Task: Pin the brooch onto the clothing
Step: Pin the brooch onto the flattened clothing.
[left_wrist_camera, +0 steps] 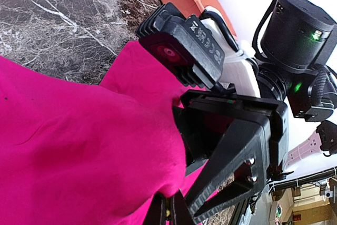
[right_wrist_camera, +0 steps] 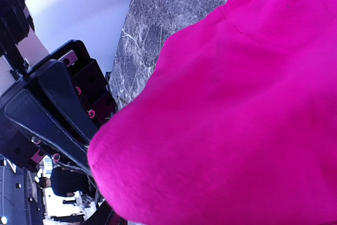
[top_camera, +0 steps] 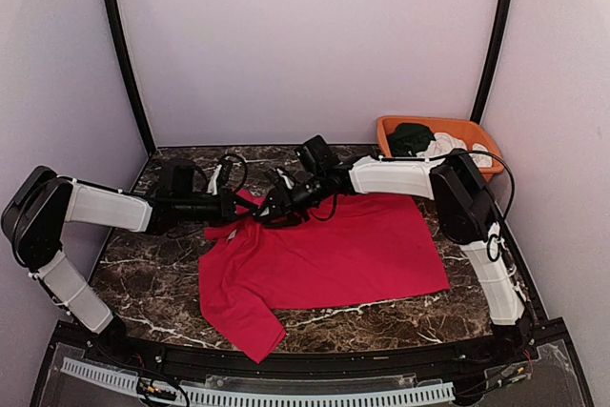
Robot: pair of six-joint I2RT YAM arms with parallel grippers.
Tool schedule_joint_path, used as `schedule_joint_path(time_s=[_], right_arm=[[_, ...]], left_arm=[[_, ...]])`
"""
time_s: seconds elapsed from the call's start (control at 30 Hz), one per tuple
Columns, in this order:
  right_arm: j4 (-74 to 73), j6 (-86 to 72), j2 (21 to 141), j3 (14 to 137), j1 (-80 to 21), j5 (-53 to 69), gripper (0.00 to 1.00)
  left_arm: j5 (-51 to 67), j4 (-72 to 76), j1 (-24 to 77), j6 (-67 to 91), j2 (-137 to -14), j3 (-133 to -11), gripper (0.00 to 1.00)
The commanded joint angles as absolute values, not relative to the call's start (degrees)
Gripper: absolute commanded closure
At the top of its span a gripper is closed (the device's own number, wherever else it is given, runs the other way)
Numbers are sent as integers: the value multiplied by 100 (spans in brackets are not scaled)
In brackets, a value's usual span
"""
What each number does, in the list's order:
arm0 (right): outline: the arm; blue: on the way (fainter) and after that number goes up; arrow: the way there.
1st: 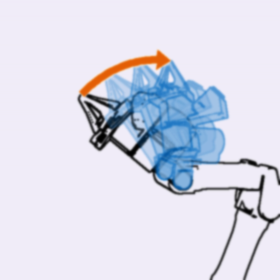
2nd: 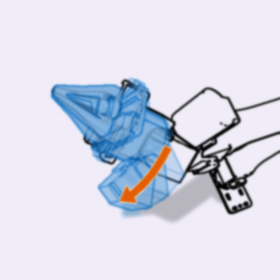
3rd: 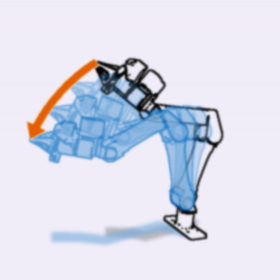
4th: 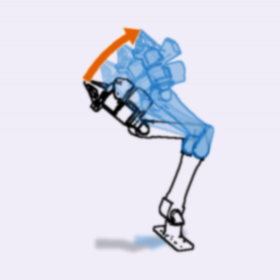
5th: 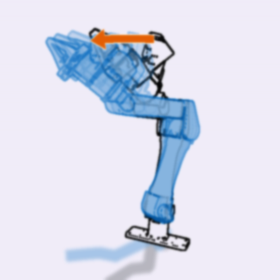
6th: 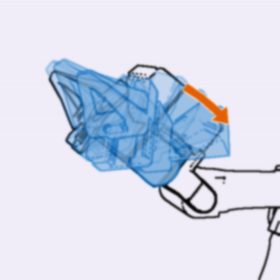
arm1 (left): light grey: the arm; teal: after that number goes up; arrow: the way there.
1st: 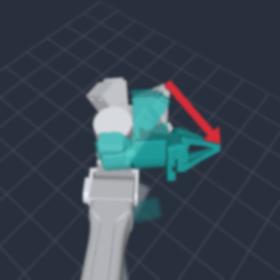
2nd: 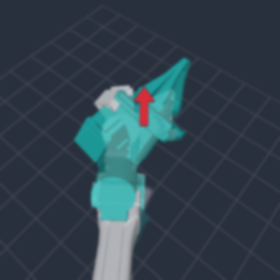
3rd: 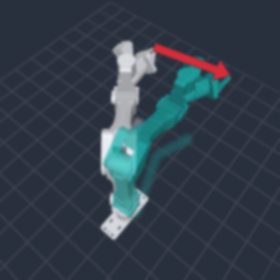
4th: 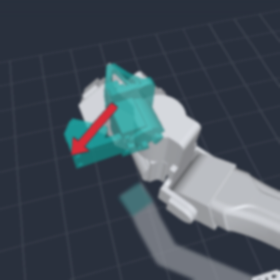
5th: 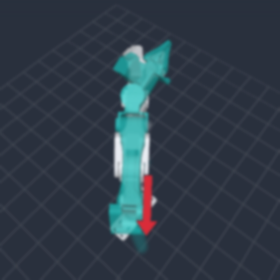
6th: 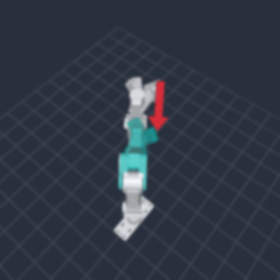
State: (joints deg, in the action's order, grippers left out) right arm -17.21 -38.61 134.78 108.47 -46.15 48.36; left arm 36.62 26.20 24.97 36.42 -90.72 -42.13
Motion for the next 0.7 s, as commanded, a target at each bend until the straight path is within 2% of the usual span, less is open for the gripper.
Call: schedule_joint_path(time_s=[0.0, 0.67], right_arm=[[-1245, -4110, 13201, 10664, -4447, 5060, 56], [-69, -4766, 13052, 10297, -4342, 5672, 56]], left_arm=[[3810, 2781, 2487, 3582, -8981, -4192, 99], [3848, 2876, 2487, 3644, -8983, -4166, 99]])
